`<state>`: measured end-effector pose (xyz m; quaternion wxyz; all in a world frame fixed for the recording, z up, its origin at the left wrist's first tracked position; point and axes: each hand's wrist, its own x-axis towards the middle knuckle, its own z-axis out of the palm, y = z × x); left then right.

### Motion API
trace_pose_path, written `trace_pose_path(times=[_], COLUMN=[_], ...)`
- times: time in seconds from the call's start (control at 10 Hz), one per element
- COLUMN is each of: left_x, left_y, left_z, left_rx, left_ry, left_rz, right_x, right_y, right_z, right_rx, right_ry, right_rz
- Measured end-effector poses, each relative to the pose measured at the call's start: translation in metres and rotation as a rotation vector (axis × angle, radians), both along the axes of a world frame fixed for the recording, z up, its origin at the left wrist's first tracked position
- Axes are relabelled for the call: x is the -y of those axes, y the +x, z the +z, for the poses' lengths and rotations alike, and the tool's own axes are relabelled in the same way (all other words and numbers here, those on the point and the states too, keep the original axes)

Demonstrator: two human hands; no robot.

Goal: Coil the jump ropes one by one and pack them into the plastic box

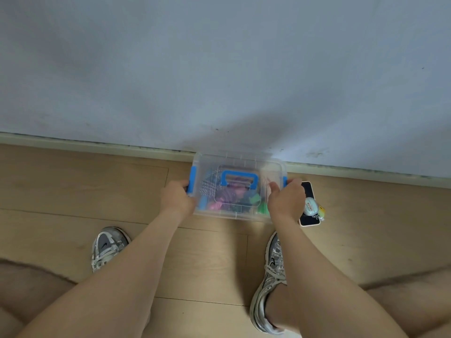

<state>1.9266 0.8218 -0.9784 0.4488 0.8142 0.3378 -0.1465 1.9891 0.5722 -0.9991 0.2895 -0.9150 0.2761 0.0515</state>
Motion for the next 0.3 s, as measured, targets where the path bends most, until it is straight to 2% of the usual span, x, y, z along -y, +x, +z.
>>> trace_pose_path(times=[0.1,0.2,0.3], left_x=[-0.001,0.002,0.005], left_y=[-0.001,-0.006,-0.006], left_z=[0.0,0.012,0.037], left_rx=[-0.001,0.008,0.116], left_ry=[-0.073,-0.056,-0.015], left_rz=[0.034,-0.007,0.01], right_x=[-0.011,-0.031,-0.063], right_y=[-0.005,-0.018,-0.02], right_z=[0.01,0.024,0.049], right_rx=[-0.082,-0.192,-0.054], right_ry=[-0.112,-0.272,-0.066], right_rz=[0.072,0.219,0.343])
